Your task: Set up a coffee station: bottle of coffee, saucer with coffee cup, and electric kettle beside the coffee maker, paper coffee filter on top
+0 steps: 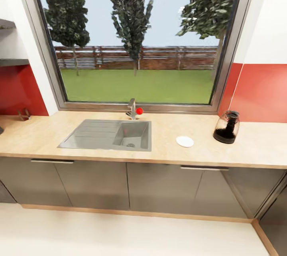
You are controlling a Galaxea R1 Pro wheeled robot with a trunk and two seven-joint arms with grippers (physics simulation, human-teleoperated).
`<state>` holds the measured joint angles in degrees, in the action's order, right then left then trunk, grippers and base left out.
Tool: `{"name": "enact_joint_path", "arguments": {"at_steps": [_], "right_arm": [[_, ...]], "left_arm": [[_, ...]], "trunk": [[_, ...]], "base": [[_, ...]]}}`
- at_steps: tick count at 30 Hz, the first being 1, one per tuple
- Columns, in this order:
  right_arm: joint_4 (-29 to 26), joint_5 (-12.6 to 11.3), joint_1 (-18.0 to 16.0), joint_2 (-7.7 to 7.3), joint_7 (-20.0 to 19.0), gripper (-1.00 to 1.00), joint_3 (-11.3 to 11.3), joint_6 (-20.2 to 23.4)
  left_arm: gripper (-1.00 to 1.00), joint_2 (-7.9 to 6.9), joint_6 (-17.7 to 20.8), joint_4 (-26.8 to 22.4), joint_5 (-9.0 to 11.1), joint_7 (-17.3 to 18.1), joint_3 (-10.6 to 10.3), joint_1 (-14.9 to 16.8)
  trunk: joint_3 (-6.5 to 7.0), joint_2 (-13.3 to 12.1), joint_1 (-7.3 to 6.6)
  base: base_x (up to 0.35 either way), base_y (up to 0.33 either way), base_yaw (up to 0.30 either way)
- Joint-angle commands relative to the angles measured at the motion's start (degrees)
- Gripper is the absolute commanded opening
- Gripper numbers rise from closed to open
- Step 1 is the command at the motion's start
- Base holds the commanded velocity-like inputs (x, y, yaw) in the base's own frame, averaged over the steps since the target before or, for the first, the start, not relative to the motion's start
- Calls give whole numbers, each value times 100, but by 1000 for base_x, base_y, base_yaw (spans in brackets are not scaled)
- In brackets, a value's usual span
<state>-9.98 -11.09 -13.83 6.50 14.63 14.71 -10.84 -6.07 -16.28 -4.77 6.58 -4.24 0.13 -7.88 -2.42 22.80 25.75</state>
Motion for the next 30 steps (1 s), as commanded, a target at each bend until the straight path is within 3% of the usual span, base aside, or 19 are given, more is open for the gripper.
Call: {"name": "enact_joint_path", "arguments": {"at_steps": [1,6,9,13,22,30], "right_arm": [[5,-60,-6,0,22,-100,50,-23],[5,-60,-6,4,30,-100,40,-23],[4,-60,-6,21,31,-100,41,-23],[4,-60,-6,26,31,-100,40,-23],[4,-60,-6,26,31,-100,41,-23],[4,-60,-6,29,31,-100,41,-23]], "left_arm": [[100,1,-7,-13,51,3,-4,-3],[100,19,-13,-15,87,3,-1,-3],[100,128,-15,-18,92,3,-4,-3],[100,163,-16,-62,97,3,-4,-3],[100,167,-7,-76,106,0,11,-3],[100,168,-7,-77,106,3,14,-3]], "trunk": [[-11,12,4],[-10,12,4],[-10,12,4],[-10,12,4],[-10,12,4],[-10,12,4]], "base": [[0,0,276],[0,0,278],[0,0,278],[0,0,278],[30,13,278],[218,201,278]]}}
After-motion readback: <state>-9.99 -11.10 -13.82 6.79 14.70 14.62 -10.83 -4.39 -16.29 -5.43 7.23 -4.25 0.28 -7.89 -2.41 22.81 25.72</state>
